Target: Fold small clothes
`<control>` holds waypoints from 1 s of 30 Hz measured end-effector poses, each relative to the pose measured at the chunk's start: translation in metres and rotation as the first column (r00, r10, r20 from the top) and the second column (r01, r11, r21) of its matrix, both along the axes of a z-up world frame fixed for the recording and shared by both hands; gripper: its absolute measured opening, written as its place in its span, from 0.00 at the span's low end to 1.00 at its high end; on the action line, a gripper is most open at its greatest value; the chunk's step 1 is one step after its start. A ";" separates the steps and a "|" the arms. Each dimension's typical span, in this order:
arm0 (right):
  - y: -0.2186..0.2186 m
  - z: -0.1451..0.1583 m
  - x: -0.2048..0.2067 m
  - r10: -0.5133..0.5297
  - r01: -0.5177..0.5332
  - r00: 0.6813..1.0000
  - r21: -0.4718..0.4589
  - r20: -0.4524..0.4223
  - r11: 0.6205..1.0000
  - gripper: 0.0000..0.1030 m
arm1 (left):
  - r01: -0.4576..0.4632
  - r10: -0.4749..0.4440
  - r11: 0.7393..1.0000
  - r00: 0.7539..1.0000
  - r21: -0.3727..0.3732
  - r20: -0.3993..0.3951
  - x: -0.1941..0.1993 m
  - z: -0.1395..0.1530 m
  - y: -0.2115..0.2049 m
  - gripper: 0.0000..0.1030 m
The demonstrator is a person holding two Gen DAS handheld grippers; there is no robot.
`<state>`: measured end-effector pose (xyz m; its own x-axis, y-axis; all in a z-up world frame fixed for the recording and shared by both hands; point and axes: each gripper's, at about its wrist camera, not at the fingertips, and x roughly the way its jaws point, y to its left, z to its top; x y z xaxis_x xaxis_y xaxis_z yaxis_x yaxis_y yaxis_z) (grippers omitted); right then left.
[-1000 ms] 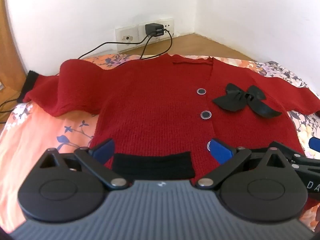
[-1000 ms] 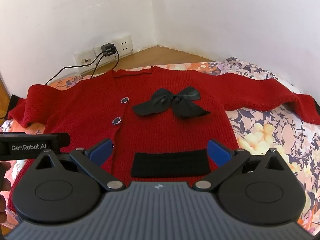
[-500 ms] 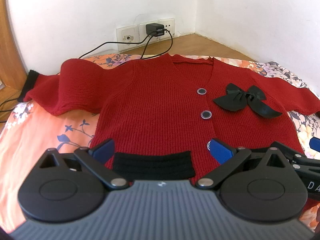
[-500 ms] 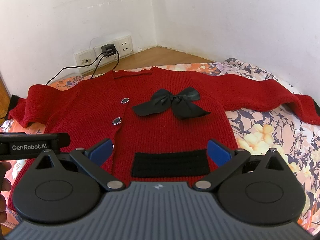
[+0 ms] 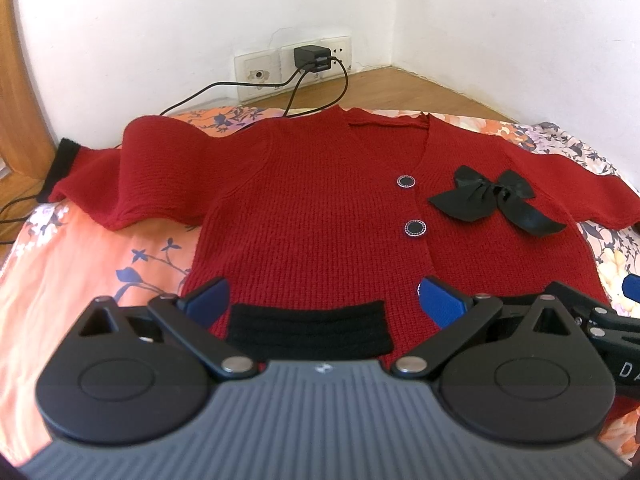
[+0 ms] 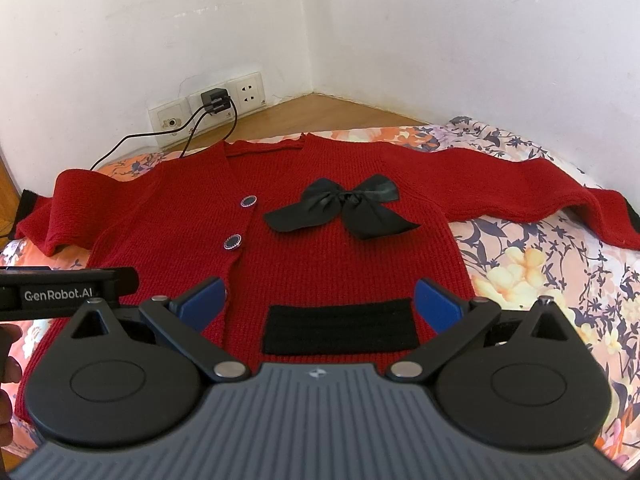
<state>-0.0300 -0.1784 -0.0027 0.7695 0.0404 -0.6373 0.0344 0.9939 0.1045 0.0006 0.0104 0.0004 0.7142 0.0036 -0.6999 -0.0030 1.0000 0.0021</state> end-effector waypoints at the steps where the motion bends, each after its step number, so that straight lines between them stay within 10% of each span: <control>1: 0.000 0.000 0.000 0.000 0.000 1.000 0.000 0.000 1.000 1.00 | 0.000 0.000 1.000 1.000 0.000 0.000 0.000 0.000 0.000 1.00; 30: -0.001 -0.003 0.001 -0.004 0.004 1.000 0.002 -0.007 1.000 1.00 | 0.001 -0.001 1.000 1.000 0.002 -0.006 -0.001 -0.004 0.003 1.00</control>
